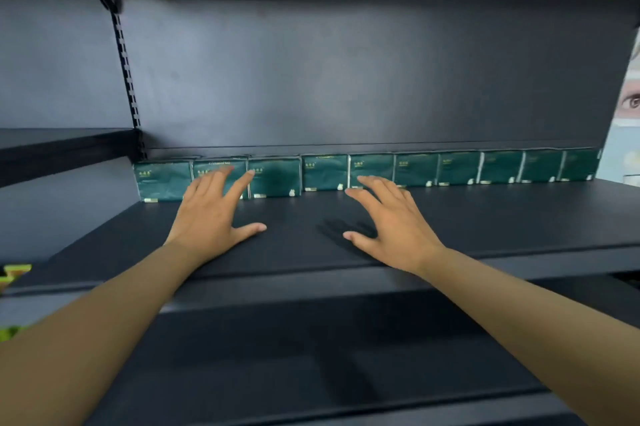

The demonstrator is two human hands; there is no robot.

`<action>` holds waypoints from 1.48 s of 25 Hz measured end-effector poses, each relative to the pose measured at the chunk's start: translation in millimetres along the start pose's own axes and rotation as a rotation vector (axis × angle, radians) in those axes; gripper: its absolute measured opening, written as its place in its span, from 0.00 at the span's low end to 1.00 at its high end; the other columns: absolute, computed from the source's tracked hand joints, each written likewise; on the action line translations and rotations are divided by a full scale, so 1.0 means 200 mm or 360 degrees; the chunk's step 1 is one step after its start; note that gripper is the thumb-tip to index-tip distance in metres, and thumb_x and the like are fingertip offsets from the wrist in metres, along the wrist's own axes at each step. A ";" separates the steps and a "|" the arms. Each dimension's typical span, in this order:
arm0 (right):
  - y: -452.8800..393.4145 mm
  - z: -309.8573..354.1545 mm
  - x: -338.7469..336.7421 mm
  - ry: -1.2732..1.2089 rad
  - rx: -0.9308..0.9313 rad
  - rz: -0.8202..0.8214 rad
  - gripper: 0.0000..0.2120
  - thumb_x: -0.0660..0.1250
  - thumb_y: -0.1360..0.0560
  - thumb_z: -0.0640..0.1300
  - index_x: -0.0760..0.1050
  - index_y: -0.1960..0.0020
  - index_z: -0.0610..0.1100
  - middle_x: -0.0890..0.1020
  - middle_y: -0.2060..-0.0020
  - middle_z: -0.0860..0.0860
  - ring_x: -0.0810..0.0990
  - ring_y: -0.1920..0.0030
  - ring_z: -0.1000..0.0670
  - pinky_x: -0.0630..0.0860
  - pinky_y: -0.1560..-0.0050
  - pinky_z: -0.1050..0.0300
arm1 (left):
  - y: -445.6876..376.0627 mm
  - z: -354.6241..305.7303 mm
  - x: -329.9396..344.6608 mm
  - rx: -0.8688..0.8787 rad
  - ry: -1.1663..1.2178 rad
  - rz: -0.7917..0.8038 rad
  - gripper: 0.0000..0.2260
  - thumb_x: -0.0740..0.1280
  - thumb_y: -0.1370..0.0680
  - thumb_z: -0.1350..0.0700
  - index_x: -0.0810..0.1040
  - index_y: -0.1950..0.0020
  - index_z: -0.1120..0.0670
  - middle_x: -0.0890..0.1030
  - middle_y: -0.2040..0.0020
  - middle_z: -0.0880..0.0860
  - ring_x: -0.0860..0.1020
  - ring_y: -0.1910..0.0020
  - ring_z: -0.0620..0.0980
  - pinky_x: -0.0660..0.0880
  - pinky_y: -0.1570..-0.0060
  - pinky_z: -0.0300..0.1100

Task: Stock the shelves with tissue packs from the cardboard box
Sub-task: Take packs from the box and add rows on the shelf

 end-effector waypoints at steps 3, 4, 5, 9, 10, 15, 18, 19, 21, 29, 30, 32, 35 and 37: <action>0.42 -0.03 -0.15 -0.0106 -0.0059 0.0049 0.29 0.66 0.27 0.57 0.64 0.30 0.48 0.64 0.30 0.49 0.58 0.29 0.49 0.58 0.32 0.50 | 0.26 -0.32 -0.20 -0.0098 0.0129 -0.0082 0.38 0.60 0.30 0.31 0.68 0.30 0.56 0.70 0.34 0.63 0.69 0.36 0.63 0.67 0.38 0.59; 0.56 -0.04 -0.17 -0.0123 -0.0080 0.0079 0.29 0.68 0.27 0.56 0.66 0.31 0.47 0.66 0.31 0.48 0.60 0.29 0.48 0.60 0.33 0.48 | 0.38 -0.44 -0.21 -0.0082 0.0152 -0.0077 0.37 0.61 0.30 0.32 0.69 0.30 0.57 0.70 0.34 0.64 0.69 0.36 0.64 0.67 0.38 0.59; 0.73 -0.06 -0.16 -0.0148 -0.0091 0.0125 0.28 0.69 0.28 0.55 0.67 0.31 0.47 0.67 0.31 0.48 0.62 0.30 0.47 0.61 0.34 0.47 | 0.53 -0.59 -0.20 -0.0057 0.0163 -0.0023 0.37 0.63 0.30 0.33 0.69 0.30 0.57 0.70 0.33 0.65 0.69 0.36 0.64 0.68 0.39 0.59; 1.33 -0.12 0.00 -0.0349 -0.0005 0.0433 0.28 0.68 0.27 0.55 0.66 0.30 0.49 0.65 0.30 0.50 0.59 0.29 0.49 0.61 0.32 0.48 | 1.19 -1.11 -0.03 -0.0004 0.0235 0.0420 0.37 0.61 0.30 0.32 0.70 0.30 0.57 0.69 0.32 0.65 0.70 0.34 0.65 0.70 0.39 0.59; 1.49 -0.13 0.07 -0.0402 0.0033 0.0558 0.28 0.66 0.26 0.56 0.65 0.29 0.50 0.63 0.29 0.51 0.58 0.29 0.50 0.60 0.32 0.49 | 1.38 -1.24 0.04 0.0001 0.0277 0.0602 0.37 0.62 0.29 0.32 0.68 0.29 0.56 0.68 0.30 0.64 0.70 0.33 0.64 0.69 0.39 0.58; 2.23 -0.09 0.44 -0.0748 0.0117 0.0980 0.23 0.65 0.24 0.55 0.68 0.31 0.51 0.67 0.31 0.52 0.61 0.30 0.52 0.61 0.30 0.53 | 2.19 -1.71 0.27 -0.0037 0.0486 0.1373 0.34 0.47 0.24 0.31 0.69 0.29 0.51 0.67 0.29 0.60 0.71 0.33 0.61 0.71 0.39 0.54; 2.57 -0.02 0.62 -0.0839 0.0115 0.1307 0.19 0.62 0.22 0.53 0.70 0.33 0.51 0.70 0.33 0.53 0.62 0.31 0.54 0.60 0.30 0.56 | 2.48 -1.85 0.32 -0.0031 0.0538 0.1584 0.34 0.40 0.21 0.35 0.77 0.36 0.51 0.76 0.36 0.59 0.79 0.42 0.58 0.77 0.50 0.51; 2.64 0.00 0.67 -0.0851 0.0116 0.1375 0.18 0.62 0.22 0.52 0.72 0.33 0.50 0.70 0.33 0.53 0.63 0.31 0.54 0.59 0.30 0.57 | 2.54 -1.87 0.33 -0.0030 0.0555 0.1604 0.33 0.40 0.21 0.35 0.76 0.36 0.51 0.77 0.37 0.59 0.79 0.43 0.58 0.77 0.50 0.51; 2.74 0.03 0.74 -0.0864 0.0146 0.1459 0.17 0.62 0.21 0.50 0.73 0.34 0.50 0.71 0.33 0.52 0.63 0.31 0.53 0.58 0.30 0.58 | 2.63 -1.90 0.35 -0.0016 0.0489 0.1571 0.30 0.40 0.20 0.36 0.72 0.34 0.49 0.77 0.37 0.57 0.78 0.41 0.56 0.74 0.46 0.50; 2.74 0.01 0.83 -0.0858 0.0290 0.1438 0.17 0.65 0.24 0.40 0.73 0.36 0.51 0.75 0.38 0.55 0.72 0.38 0.54 0.66 0.36 0.60 | 2.69 -1.91 0.39 0.0014 0.0323 0.1635 0.29 0.41 0.20 0.36 0.68 0.29 0.50 0.75 0.34 0.58 0.74 0.35 0.57 0.65 0.38 0.54; 2.74 0.01 0.84 -0.0858 0.0305 0.1423 0.17 0.65 0.24 0.38 0.73 0.38 0.50 0.76 0.39 0.54 0.73 0.38 0.53 0.68 0.38 0.60 | 2.68 -1.92 0.39 0.0029 0.0314 0.1651 0.30 0.41 0.20 0.36 0.69 0.29 0.50 0.74 0.33 0.58 0.73 0.35 0.57 0.64 0.38 0.54; 2.70 0.01 0.83 -0.0868 0.0321 0.1392 0.16 0.64 0.24 0.36 0.74 0.39 0.49 0.76 0.41 0.54 0.74 0.39 0.52 0.69 0.40 0.61 | 2.60 -1.92 0.35 0.0036 0.0313 0.1577 0.30 0.44 0.21 0.35 0.70 0.30 0.51 0.73 0.32 0.58 0.73 0.34 0.57 0.62 0.37 0.54; 2.54 -0.02 0.67 -0.0932 0.0313 0.1293 0.16 0.64 0.24 0.37 0.74 0.39 0.49 0.76 0.41 0.54 0.72 0.38 0.53 0.68 0.38 0.61 | 2.36 -1.92 0.24 0.0021 0.0348 0.1374 0.32 0.54 0.24 0.35 0.60 0.24 0.51 0.61 0.25 0.55 0.62 0.27 0.57 0.51 0.31 0.53; 2.37 -0.06 0.49 -0.0965 0.0284 0.1182 0.16 0.64 0.23 0.36 0.74 0.39 0.49 0.76 0.40 0.55 0.71 0.37 0.55 0.66 0.35 0.63 | 2.16 -1.90 0.17 0.0048 0.0313 0.1261 0.35 0.53 0.24 0.33 0.49 0.22 0.49 0.50 0.23 0.55 0.50 0.23 0.55 0.42 0.28 0.51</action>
Point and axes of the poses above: each hand's wrist, its own y-axis away from the middle knuckle, its own x-axis out of the palm, z = x × y, the point moved 4 cm from there along -y, towards the middle knuckle
